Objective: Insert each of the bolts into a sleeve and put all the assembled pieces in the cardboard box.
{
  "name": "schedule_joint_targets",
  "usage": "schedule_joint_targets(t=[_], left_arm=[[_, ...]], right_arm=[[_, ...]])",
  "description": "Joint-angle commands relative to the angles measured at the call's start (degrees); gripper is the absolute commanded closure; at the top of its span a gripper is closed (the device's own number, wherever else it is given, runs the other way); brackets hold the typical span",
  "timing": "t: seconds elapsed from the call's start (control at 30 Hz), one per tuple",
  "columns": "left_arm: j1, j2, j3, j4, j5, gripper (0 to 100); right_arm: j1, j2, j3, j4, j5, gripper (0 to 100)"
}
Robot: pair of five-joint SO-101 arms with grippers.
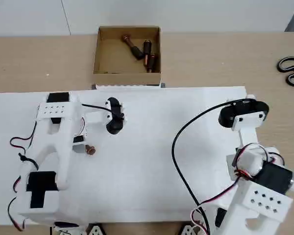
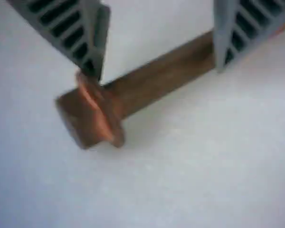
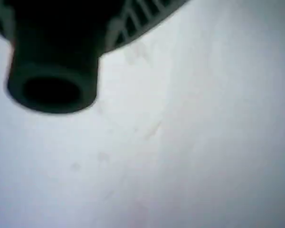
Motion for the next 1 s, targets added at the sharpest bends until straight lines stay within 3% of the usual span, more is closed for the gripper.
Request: schedule_joint_targets(t=[0.0,0.3,0.63,0.97], left_arm=[[0.7,-2.11,0.22,-2.11,-31.38,82],[2.02,-2.11,5.85,-7.65,-31.47,82],[4.66,-2.11,6.46,-7.91,-31.47,100],[4.57,-2.46,6.46,-7.74,-31.38,99]], right_arm=[[0.04,-1.01,-0.35,-1.1,-0.62,99.5],[0.04,-1.01,-0.35,-1.1,-0.62,99.5],[0.04,-1.01,-0.35,-0.66,-0.62,99.5],[0.04,-1.1,-0.35,-0.57,-0.62,99.5]])
